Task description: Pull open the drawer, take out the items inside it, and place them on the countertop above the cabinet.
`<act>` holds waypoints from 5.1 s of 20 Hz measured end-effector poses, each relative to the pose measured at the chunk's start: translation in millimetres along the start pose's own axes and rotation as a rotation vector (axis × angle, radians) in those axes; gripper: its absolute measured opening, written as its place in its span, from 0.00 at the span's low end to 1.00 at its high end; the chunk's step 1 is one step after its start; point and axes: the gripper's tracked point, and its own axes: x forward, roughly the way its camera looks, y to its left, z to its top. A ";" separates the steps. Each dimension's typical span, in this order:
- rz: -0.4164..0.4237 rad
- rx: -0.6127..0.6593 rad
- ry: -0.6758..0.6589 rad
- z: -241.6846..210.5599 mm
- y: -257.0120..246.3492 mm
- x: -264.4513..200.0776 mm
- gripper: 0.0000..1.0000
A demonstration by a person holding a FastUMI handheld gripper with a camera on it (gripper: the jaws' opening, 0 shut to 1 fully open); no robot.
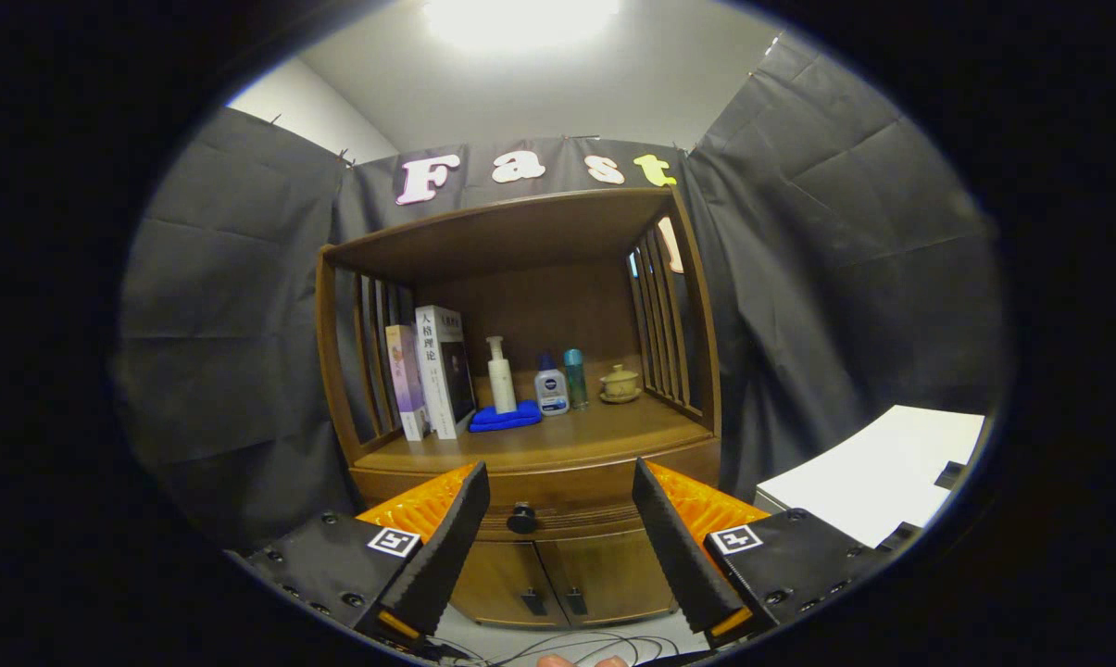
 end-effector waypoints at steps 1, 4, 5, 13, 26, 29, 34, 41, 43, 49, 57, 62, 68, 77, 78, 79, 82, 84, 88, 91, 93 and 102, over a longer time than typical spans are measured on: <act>-0.011 -0.001 0.005 -4.4 -2.5 4.2 0.98; -0.017 -0.016 0.027 -22.9 -4.2 15.7 0.98; -0.026 -0.025 0.041 -29.8 -6.6 19.4 0.98; -0.004 -0.047 0.057 -56.4 2.1 35.4 0.98; 0.068 -0.055 0.099 -84.5 40.0 90.2 0.98; 0.071 -0.056 0.120 -94.2 44.6 109.8 0.98; 0.087 -0.079 0.172 -118.6 49.4 146.4 0.98; 0.089 -0.083 0.236 -154.7 61.4 171.1 0.98; 0.083 -0.087 0.241 -161.1 63.4 176.2 0.98; 0.040 -0.101 0.265 -176.1 56.8 184.4 0.91; 0.020 -0.101 0.303 -181.2 62.5 185.1 0.48; 0.038 -0.098 0.315 -182.1 63.9 184.5 0.37; 0.049 -0.081 0.316 -182.3 62.8 182.8 0.24; 0.058 -0.082 0.330 -182.5 60.9 156.4 0.24; 0.061 -0.079 0.332 -183.2 61.0 151.0 0.24; 0.064 -0.077 0.331 -182.4 60.8 145.6 0.24; 0.068 -0.065 0.329 -182.8 59.5 130.7 0.24; 0.070 -0.058 0.324 -182.8 59.3 119.4 0.24; 0.087 -0.066 0.316 -182.4 57.4 98.5 0.24; 0.101 -0.046 0.317 -182.2 56.1 84.0 0.24; 0.105 -0.020 0.319 -182.8 56.4 77.8 0.24; 0.133 -0.040 0.335 -190.1 51.7 43.3 0.24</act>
